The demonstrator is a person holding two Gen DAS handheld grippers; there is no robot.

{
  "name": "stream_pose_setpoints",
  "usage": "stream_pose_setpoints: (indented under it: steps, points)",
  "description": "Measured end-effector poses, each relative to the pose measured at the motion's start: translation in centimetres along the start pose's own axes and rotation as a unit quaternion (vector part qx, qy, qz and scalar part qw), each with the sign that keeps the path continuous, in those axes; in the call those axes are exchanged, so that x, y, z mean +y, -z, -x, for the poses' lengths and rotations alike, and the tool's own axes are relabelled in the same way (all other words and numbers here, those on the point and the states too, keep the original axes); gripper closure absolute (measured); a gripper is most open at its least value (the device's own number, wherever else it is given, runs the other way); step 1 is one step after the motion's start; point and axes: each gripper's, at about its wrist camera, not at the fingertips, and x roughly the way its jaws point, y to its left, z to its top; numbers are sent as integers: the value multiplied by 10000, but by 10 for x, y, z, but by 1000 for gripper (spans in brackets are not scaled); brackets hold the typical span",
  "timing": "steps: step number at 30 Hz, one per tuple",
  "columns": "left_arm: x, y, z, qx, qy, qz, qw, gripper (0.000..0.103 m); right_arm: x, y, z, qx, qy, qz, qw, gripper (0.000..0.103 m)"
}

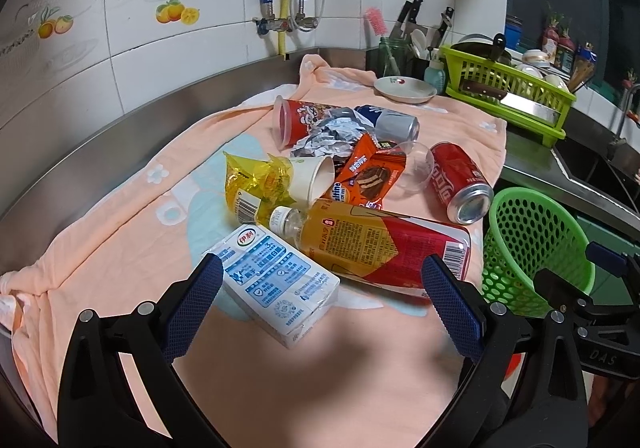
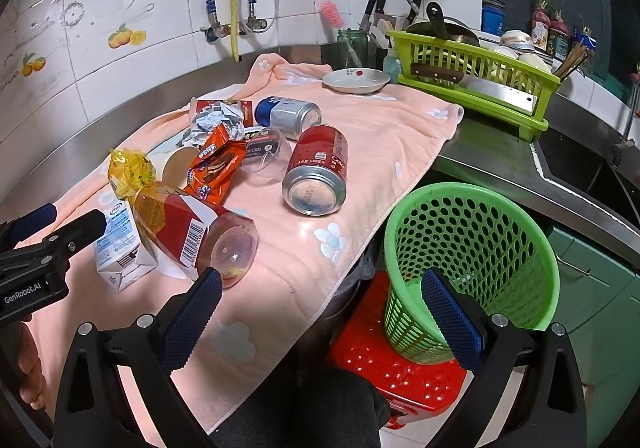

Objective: Collect trash
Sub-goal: 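Move both tools toward the trash pile on the towel, then grasp the red-and-white juice bottle with the right tool while the left tool approaches the milk carton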

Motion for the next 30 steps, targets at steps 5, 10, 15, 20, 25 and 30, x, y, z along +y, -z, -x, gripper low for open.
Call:
stream_pose_setpoints:
  steps: [5, 10, 15, 20, 25, 30]
  points:
    - [1, -1, -1, 6, -4, -4, 10000, 5, 1, 0, -2, 5, -16, 13, 10000, 6]
    - [2, -1, -1, 8, -10, -6, 10000, 5, 1, -1, -2, 1, -15, 14, 10000, 6]
    - [3, -2, -2, 15, -30, -4, 10000, 5, 2, -1, -3, 13, -47, 41, 10000, 6]
    - [5, -2, -2, 19, -88, 10, 10000, 5, 7, -2, -4, -19, -100, 150, 9998, 6]
    - [12, -4, 0, 14, -196, 41, 9998, 5, 13, -7, -4, -69, -172, 377, 9991, 6]
    - [27, -6, 2, 4, -310, 145, 9994, 5, 21, -14, -6, -43, -391, 663, 9970, 6]
